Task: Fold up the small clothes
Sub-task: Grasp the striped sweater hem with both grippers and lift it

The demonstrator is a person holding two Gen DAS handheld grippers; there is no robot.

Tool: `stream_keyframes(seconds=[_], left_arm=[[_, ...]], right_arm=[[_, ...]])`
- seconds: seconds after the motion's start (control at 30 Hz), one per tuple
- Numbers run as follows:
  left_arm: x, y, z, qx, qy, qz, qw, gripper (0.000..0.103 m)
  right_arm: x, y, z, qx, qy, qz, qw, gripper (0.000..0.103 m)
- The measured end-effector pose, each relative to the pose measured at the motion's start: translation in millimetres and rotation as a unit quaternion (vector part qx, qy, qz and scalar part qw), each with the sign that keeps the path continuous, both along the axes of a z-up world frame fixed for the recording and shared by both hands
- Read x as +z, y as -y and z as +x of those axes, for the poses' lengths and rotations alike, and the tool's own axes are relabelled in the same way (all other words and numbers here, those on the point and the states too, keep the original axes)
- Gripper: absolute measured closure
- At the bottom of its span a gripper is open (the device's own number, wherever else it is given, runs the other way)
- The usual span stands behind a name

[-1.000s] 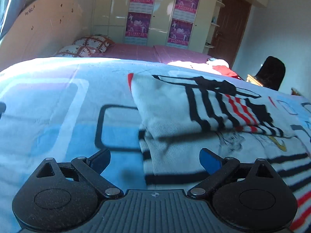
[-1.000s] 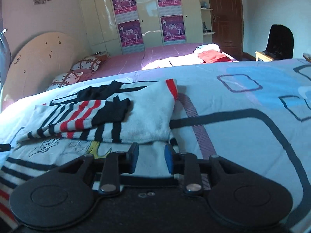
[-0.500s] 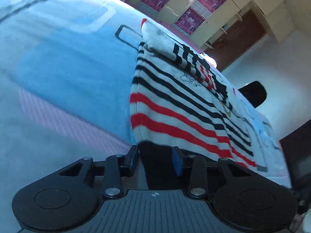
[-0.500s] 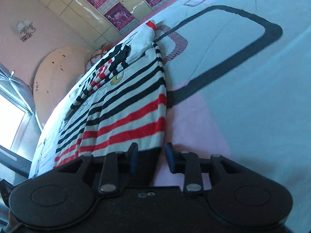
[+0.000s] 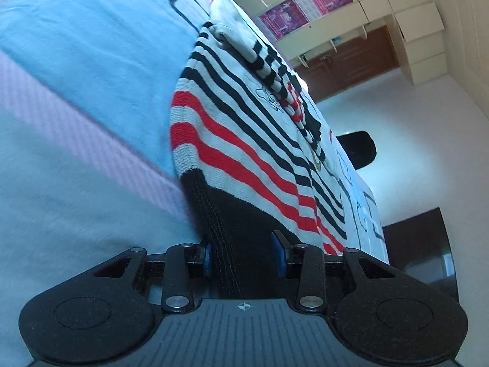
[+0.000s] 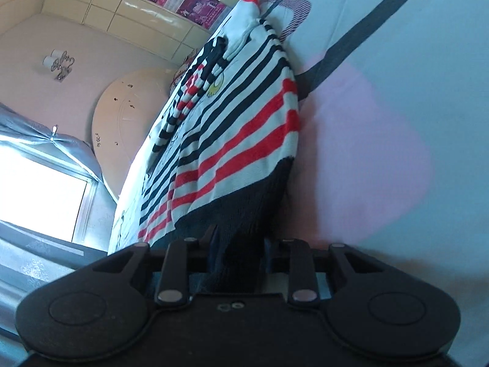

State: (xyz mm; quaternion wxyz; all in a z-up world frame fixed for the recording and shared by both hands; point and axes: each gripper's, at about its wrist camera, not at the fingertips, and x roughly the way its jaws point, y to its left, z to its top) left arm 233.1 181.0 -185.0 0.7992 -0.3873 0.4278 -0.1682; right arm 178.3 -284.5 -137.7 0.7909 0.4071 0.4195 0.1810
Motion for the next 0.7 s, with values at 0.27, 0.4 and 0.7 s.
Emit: stream_keyframes(seconds=[0.27,0.4,0.7], left_arm=[[7,6,-5,0.009,0.017,0.071,0.9973,0.096],[4,-3,-16,-0.001,0.017,0.013,0.9998,0.096],[-18,0,-14,0.039,0.014,-0.029,0.9987,0.096]], right_arm=[[2,-3,-3,0.005,0.000,-0.027,1.000,0.087],[3,7,-12,0.004,0.003,0.009,1.000,0.072],[-6,11,0,-0.009,-0.007,0.007,1.000,0.091]])
